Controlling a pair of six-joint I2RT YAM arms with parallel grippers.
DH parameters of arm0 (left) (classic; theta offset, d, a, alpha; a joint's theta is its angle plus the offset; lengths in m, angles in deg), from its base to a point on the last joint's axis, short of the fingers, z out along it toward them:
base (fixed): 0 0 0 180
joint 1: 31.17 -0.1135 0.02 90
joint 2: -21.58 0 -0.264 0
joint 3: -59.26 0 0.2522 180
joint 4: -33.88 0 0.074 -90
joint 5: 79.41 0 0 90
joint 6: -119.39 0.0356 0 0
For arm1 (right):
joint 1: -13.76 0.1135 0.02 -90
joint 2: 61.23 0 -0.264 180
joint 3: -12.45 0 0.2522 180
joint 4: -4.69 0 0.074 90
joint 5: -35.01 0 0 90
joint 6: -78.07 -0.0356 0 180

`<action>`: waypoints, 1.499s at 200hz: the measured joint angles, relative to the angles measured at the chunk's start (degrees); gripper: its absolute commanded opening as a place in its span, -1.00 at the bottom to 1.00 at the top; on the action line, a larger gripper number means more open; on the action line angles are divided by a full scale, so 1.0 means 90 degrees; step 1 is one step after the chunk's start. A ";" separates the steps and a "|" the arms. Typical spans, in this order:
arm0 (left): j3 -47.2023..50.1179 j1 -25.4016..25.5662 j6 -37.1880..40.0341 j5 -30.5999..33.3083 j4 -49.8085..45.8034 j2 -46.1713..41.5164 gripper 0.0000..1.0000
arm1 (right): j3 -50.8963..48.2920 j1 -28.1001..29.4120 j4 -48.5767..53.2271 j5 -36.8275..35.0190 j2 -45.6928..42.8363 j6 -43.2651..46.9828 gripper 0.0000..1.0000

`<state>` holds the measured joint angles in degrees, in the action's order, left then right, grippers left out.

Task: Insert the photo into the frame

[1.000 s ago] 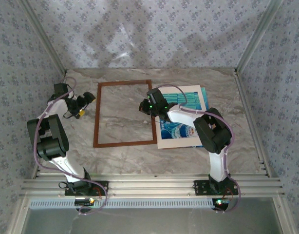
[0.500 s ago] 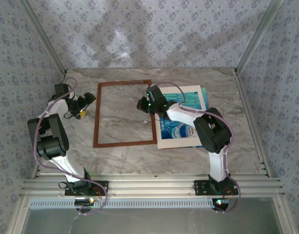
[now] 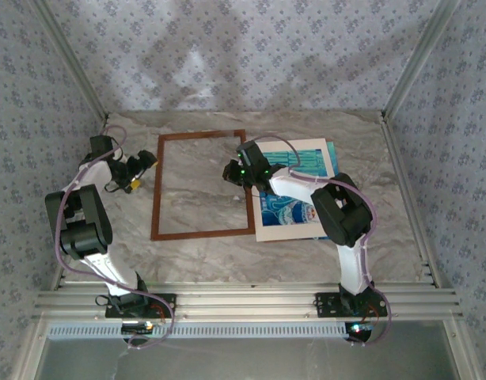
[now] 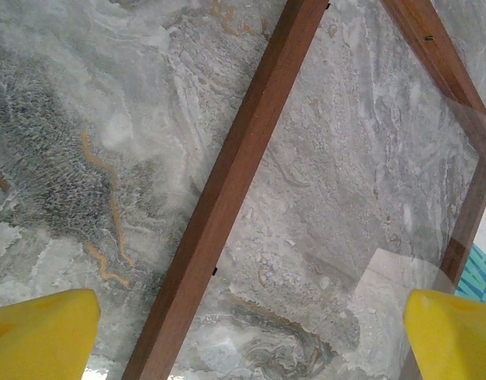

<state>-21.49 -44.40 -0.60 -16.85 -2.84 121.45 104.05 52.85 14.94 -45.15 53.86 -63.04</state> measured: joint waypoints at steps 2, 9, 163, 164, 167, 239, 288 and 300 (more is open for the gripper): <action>0.0000 0.0005 0.0000 0.0000 0.0000 0.0000 0.97 | 0.0002 0.0000 0.0010 0.0002 0.0005 0.0005 -0.73; 0.0000 0.0010 0.0002 0.0000 0.0000 0.0000 0.97 | 0.0012 0.0000 0.0032 0.0000 0.0012 0.0015 -0.70; -0.0005 0.0019 0.0002 -0.0002 -0.0046 0.0000 0.97 | 0.0012 -0.0002 0.0335 -0.0049 0.0036 0.0187 0.06; -0.0005 0.0022 0.0002 -0.0002 -0.0046 0.0000 0.97 | 0.0012 -0.0002 0.0338 -0.0049 0.0036 0.0187 0.06; -0.0005 0.0022 0.0002 -0.0002 -0.0049 0.0000 0.97 | 0.0012 -0.0002 0.0352 -0.0056 0.0036 0.0189 0.06; -0.0007 0.0029 0.0002 -0.0005 -0.0046 0.0000 0.97 | 0.0046 -0.0027 0.0522 -0.0075 0.0095 0.0284 0.15; -0.0007 0.0032 0.0002 -0.0007 -0.0049 0.0000 0.97 | 0.0102 -0.0027 0.0675 -0.0151 0.0097 0.0350 0.28; -0.0007 0.0034 0.0002 -0.0019 -0.0049 0.0000 0.97 | 0.0153 -0.0024 0.0748 -0.0187 0.0097 0.0406 0.37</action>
<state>-21.55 -44.09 -0.58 -17.03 -3.28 121.45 105.43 52.63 21.68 -46.83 54.73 -59.39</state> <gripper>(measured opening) 0.985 0.646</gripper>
